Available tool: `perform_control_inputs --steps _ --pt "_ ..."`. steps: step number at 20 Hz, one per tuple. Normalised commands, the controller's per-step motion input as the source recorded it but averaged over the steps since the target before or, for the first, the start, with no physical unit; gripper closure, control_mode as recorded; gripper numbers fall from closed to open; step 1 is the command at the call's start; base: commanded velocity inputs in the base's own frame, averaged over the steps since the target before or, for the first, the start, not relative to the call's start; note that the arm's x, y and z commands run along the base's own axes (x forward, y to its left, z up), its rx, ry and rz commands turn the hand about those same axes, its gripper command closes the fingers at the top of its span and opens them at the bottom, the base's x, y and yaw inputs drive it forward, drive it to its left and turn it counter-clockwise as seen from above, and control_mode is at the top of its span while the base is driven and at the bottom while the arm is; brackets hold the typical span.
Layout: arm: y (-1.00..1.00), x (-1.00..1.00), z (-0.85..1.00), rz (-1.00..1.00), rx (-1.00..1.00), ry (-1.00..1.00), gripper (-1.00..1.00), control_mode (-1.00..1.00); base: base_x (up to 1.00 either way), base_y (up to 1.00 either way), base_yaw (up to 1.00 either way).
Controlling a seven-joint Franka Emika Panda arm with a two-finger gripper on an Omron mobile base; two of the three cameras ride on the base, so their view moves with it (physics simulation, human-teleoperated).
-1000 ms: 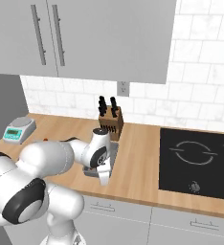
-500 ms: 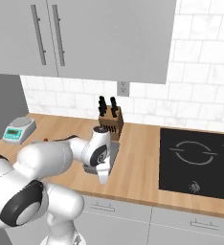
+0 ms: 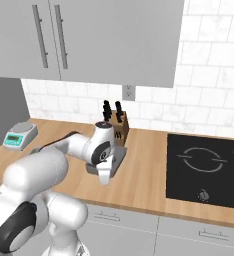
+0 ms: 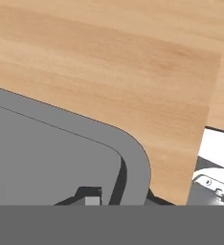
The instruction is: Take the meat container that has the chicken drumstick and place it on the second highest rack of the freezer. Then take the vegetable container that has the carrot and sweet potato and place it on the highest rack of the freezer.
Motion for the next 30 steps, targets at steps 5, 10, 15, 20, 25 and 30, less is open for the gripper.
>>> perform_control_inputs --steps 5,10,15,20,25,30 --pt "0.00 -0.26 0.48 -0.07 0.00 0.00 1.00 -1.00 0.00 0.00 0.00" --pt "0.05 -0.41 0.43 -0.03 0.00 0.00 1.00 -1.00 0.00 0.00 0.00" --pt "0.22 -0.43 0.51 -0.01 0.00 -0.01 1.00 -1.00 0.00 0.00 0.00" --pt "0.22 -0.24 0.53 0.00 0.00 -0.01 1.00 -1.00 0.00 0.00 0.00" --pt "0.14 -0.06 0.58 0.00 0.00 0.00 1.00 -1.00 0.00 0.00 0.00" --pt "0.04 -0.16 0.50 0.00 0.00 0.00 1.00 -1.00 0.00 0.00 0.00"
